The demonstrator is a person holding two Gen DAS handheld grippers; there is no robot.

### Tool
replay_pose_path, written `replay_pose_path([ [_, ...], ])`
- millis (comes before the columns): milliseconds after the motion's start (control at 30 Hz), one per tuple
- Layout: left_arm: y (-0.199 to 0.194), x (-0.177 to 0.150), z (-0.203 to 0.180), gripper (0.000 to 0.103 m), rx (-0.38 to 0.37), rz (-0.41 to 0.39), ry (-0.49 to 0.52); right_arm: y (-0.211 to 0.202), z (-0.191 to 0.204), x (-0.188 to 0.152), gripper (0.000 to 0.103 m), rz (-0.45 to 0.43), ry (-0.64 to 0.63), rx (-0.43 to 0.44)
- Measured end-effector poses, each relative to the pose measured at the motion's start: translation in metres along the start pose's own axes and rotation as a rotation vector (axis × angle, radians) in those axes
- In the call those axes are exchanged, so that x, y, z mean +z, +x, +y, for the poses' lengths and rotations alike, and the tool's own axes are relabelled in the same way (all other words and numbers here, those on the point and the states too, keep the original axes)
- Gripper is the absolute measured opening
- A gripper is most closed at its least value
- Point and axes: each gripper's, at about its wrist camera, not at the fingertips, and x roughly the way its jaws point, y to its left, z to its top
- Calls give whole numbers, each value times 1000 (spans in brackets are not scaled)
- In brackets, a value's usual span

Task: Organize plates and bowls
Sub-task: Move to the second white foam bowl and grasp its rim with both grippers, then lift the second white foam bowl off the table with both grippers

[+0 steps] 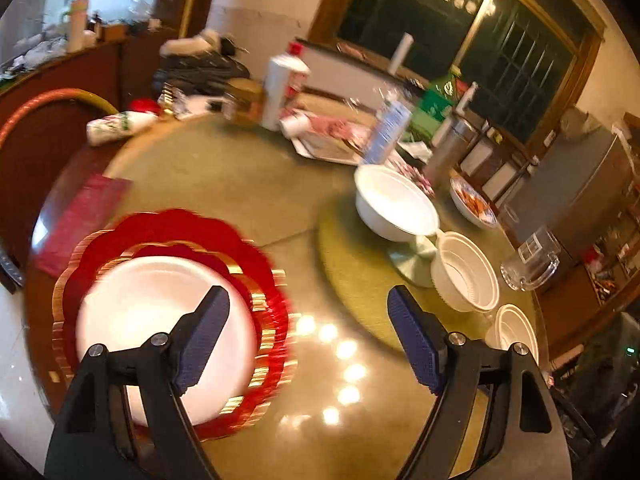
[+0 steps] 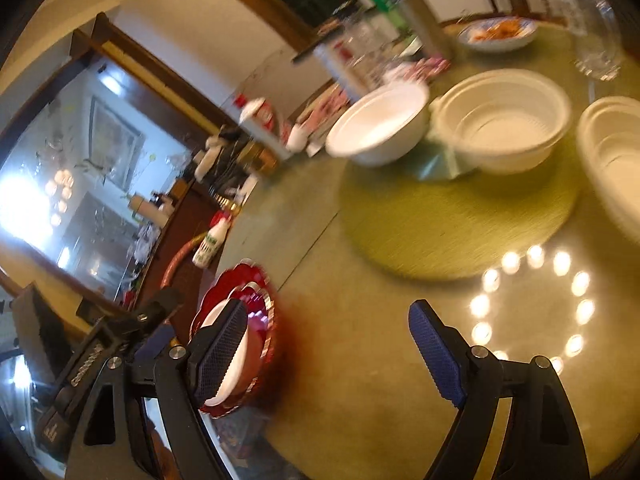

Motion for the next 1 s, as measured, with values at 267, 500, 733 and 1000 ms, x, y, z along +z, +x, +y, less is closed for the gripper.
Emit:
replay_pose_path([
  [267, 65, 43, -55, 82, 67, 51, -24, -1, -27, 107, 86, -66, -6, -65],
  [500, 142, 68, -62, 82, 141, 151, -122, 74, -36, 179, 79, 38, -70, -183],
  [733, 185, 79, -63, 82, 189, 169, -160, 138, -41, 218, 69, 99, -109, -283],
  [1000, 209, 81, -65, 60, 232, 182, -127, 191, -49, 220, 41, 191, -129, -367],
])
